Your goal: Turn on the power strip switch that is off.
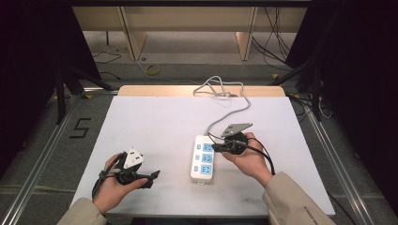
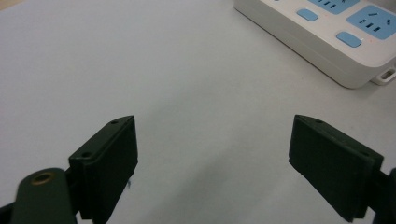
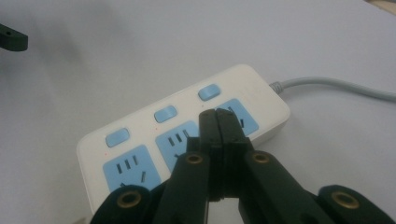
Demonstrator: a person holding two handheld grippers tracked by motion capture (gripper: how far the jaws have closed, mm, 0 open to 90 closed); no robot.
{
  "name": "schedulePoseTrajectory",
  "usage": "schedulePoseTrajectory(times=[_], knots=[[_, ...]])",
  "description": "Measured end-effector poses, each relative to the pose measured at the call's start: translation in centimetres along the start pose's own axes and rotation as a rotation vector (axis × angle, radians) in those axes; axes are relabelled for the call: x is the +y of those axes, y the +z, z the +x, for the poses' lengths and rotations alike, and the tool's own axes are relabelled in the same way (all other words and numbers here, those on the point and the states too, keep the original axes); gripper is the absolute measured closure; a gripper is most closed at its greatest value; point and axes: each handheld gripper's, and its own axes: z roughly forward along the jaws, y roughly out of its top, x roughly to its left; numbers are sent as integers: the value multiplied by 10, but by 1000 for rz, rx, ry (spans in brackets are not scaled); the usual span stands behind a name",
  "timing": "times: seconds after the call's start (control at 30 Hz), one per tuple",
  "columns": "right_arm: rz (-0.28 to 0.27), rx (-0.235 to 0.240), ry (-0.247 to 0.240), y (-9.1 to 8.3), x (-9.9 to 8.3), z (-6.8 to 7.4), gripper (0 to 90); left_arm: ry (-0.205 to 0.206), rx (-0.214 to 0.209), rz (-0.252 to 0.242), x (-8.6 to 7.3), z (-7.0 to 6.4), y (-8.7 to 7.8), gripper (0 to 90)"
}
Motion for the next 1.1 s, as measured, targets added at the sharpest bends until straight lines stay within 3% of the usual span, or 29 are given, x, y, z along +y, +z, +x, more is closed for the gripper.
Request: schedulePoseTrajectory(times=[1.1], knots=[[20,5,-2,20,13,-1,900,-2,-3,-3,0,-1,0,152]])
